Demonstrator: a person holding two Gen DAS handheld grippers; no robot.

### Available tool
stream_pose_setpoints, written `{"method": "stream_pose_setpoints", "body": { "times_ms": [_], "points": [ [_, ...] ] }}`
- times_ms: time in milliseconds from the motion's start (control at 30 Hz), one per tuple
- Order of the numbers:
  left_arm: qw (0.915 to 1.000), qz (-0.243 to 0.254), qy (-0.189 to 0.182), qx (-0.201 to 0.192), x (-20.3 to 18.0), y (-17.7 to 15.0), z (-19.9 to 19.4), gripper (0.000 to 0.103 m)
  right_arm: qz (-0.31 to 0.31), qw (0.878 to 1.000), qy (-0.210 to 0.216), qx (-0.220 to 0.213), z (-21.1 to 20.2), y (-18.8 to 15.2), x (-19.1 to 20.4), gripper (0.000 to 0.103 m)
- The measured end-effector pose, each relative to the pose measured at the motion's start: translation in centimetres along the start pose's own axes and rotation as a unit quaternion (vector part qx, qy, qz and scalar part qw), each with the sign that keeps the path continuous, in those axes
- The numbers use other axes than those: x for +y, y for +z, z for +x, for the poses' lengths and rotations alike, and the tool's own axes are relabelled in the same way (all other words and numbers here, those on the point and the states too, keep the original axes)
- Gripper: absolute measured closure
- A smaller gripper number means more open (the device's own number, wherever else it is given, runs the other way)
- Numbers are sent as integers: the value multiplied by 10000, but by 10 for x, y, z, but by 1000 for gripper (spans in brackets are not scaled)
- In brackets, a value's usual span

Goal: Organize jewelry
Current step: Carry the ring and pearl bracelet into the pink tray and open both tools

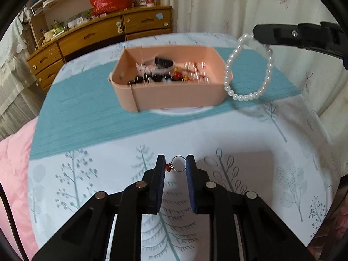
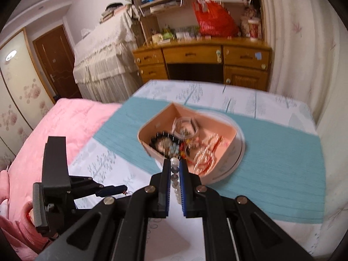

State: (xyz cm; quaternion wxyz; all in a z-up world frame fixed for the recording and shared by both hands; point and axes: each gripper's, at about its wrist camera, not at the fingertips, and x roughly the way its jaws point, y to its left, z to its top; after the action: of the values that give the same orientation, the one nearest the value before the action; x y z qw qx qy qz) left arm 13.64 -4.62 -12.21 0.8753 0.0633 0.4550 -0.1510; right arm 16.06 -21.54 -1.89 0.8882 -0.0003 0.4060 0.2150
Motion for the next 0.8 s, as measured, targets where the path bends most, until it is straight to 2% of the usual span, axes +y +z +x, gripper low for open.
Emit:
{"method": "stream_pose_setpoints", "body": {
  "times_ms": [133, 267, 500, 633, 667, 733, 767, 800],
  "points": [
    [9996, 110, 66, -261, 4, 20, -15, 86, 76, 9992, -155, -353, -17, 19, -6, 96],
    [9980, 122, 273, -550, 12, 46, -26, 86, 94, 9984, -218, -510, -21, 35, -9, 96],
    [9944, 49, 387, -983, 27, 90, -32, 86, 63, 9985, -317, -450, -7, 47, -10, 96],
    [9947, -174, 182, -996, 37, 111, -23, 86, 152, 9985, -358, -393, 0, 43, -12, 96],
    [9948, -225, 88, -991, 39, 117, -18, 81, 183, 9986, -332, -378, 2, 43, -14, 95],
    [9960, -318, 125, -823, 40, 125, -10, 40, 252, 9986, -327, -341, 6, 42, -15, 95],
    [9961, -382, 238, -753, 39, 128, -7, 11, 296, 9987, -318, -267, 11, 43, -16, 95],
    [9959, -442, 319, -722, 40, 129, -5, 8, 331, 9987, -319, -213, 13, 42, -17, 91]
  ]
}}
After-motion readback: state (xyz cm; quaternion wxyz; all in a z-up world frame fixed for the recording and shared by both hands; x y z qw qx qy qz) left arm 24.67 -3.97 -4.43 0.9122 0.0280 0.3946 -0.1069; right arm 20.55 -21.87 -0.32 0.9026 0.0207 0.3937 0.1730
